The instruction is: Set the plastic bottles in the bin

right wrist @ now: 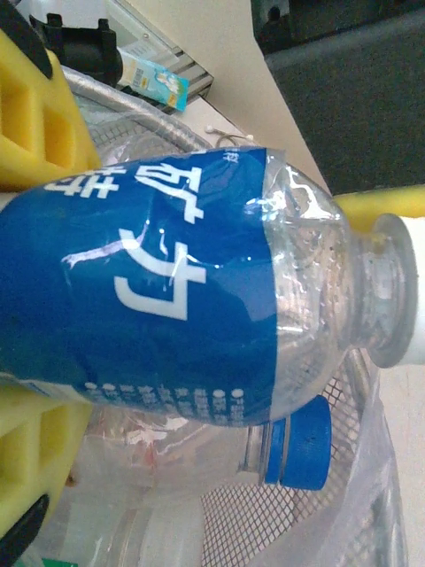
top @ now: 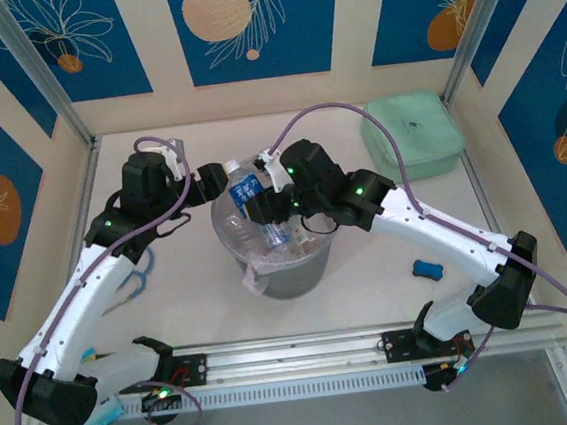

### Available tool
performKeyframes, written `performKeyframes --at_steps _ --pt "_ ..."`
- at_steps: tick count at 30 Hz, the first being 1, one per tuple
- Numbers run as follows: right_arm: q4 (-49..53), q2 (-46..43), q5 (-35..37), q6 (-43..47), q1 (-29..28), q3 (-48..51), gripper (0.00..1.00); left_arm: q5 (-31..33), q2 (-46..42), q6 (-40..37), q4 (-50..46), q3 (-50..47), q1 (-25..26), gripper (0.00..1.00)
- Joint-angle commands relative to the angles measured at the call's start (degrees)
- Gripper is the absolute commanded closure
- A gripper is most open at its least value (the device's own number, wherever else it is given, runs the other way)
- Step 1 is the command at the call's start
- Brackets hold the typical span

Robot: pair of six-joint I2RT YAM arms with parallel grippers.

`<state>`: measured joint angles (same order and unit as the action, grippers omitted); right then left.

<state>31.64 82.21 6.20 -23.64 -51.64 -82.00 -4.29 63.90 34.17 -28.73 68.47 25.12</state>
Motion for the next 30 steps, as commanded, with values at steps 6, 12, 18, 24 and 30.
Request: performKeyframes --at_steps 6,12,18,24,30 --pt "8.0 -1.3 -4.7 5.2 3.6 -1.9 0.87 -4.1 -0.2 -1.8 1.9 3.7 0.8 0.15" --pt "2.4 -5.6 -10.9 3.4 6.9 -7.8 0.84 -5.2 -1.3 -1.9 2.7 1.4 0.8 0.13" --pt "3.1 -10.3 -8.6 4.2 13.3 -8.6 0.83 -7.0 -1.4 -2.6 1.1 0.3 0.8 0.12" --pt "-6.2 -15.2 -9.6 10.8 20.7 1.1 0.91 -7.8 -0.8 -2.4 2.1 -0.7 0.8 0.12" --pt "-23.0 -15.1 -20.7 12.1 23.1 12.1 0.94 -9.0 -0.1 -1.2 3.2 -0.4 0.8 0.13"
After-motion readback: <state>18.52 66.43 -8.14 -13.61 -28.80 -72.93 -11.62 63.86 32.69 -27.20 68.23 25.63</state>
